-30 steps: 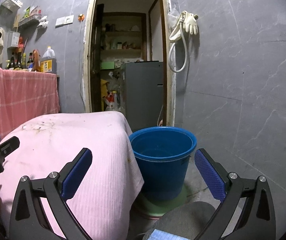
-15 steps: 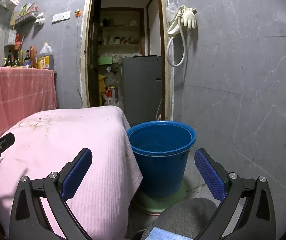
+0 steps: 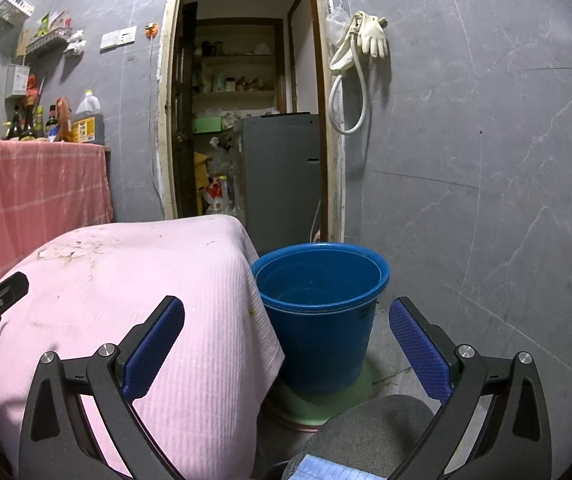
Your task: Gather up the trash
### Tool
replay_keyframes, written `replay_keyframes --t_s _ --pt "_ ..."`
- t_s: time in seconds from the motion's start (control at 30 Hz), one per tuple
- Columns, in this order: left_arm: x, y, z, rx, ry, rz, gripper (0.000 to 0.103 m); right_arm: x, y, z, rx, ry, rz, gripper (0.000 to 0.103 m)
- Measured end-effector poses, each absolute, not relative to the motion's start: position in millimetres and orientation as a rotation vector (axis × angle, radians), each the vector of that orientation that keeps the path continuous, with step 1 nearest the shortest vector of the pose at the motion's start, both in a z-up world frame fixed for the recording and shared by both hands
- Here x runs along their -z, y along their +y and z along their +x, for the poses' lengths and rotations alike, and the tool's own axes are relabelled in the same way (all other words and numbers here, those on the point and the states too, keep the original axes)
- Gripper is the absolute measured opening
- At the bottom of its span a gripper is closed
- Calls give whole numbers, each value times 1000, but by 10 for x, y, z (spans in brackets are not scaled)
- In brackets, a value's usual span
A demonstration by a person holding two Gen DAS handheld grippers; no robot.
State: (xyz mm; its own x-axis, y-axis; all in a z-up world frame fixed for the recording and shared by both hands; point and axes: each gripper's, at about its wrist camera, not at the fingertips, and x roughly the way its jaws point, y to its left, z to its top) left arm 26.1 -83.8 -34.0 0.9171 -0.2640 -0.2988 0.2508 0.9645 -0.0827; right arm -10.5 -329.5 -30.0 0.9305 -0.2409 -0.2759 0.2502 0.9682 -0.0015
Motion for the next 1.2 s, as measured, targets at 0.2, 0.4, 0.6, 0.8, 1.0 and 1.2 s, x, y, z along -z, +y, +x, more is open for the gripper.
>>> replay_keyframes --t_s 0.2,0.4,0.6,0.8,1.0,1.2 --pt "346 -846 255 272 312 -37 101 298 -3294 -107 252 278 34 103" --pt "347 -853 254 271 312 -37 101 299 -3295 -109 252 278 34 103" --pt "348 -849 257 269 311 -35 101 298 -3296 -108 251 278 35 103" --pt "350 -852 254 270 311 -35 101 298 -3297 -106 251 278 35 103" --pt "349 -862 251 270 311 -35 101 297 -3302 -107 251 279 36 103" --pt "350 -862 250 270 311 -35 101 296 -3305 -107 251 279 36 103"
